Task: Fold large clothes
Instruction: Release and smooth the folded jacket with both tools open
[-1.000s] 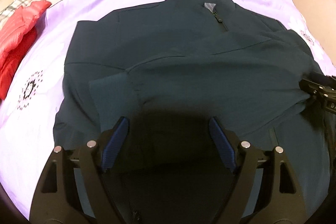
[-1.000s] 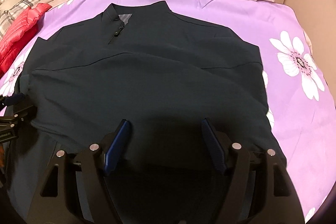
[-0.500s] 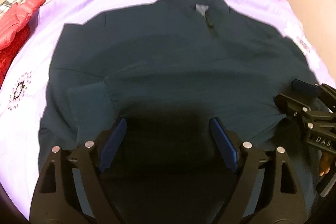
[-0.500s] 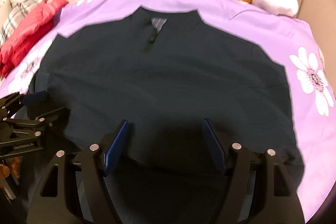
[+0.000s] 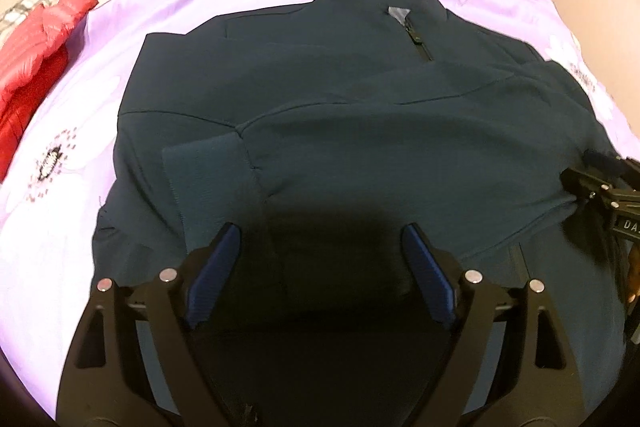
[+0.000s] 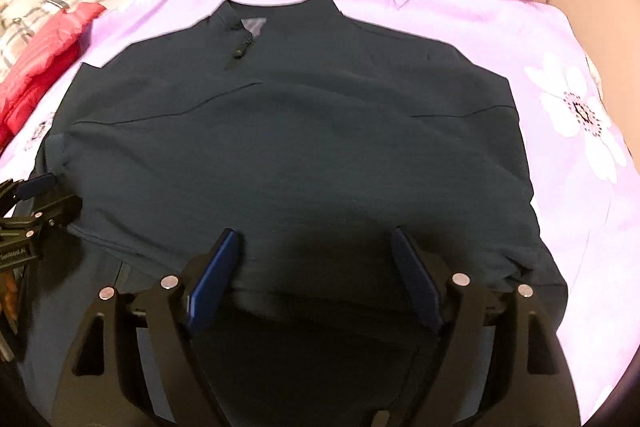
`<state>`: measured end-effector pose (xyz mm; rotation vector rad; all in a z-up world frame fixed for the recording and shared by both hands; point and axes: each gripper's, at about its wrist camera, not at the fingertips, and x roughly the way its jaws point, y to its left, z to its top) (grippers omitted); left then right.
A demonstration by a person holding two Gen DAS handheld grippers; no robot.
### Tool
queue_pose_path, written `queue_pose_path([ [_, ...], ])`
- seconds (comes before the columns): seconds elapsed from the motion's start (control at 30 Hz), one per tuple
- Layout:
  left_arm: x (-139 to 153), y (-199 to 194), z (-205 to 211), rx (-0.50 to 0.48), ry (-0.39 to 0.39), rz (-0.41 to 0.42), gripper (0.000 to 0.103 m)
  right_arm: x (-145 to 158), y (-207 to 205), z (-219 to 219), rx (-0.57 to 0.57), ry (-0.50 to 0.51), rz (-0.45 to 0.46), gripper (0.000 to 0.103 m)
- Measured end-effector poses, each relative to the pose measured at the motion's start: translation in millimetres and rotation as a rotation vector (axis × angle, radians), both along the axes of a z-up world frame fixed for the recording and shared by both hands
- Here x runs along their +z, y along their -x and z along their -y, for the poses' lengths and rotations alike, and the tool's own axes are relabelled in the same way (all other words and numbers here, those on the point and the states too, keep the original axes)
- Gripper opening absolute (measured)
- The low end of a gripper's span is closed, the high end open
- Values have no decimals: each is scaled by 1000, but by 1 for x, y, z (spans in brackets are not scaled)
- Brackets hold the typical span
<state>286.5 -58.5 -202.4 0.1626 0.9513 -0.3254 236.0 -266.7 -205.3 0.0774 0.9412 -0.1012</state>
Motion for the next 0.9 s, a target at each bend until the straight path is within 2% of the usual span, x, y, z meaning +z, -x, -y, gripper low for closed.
queue_pose_path([
  [0.13,11,11,-9,20,38,-9,86,10,15,1,-41,-52,5,81],
  [0.27,25,43,-27,39,101,-3,97,25,43,-1,-51,-109,39,81],
  [0.33,29,63,-42,55,147,-6,98,31,60,-3,-48,-158,47,81],
  [0.47,34,90,-66,95,190,-17,100,39,97,-10,-39,-220,62,81],
  [0.63,44,120,-86,151,170,-18,101,39,132,-13,-62,-270,54,82],
  [0.77,50,144,-99,161,213,-28,101,39,157,-13,-86,-294,51,86],
  [0.9,48,165,-107,166,194,-31,101,41,184,-10,-104,-297,58,91],
])
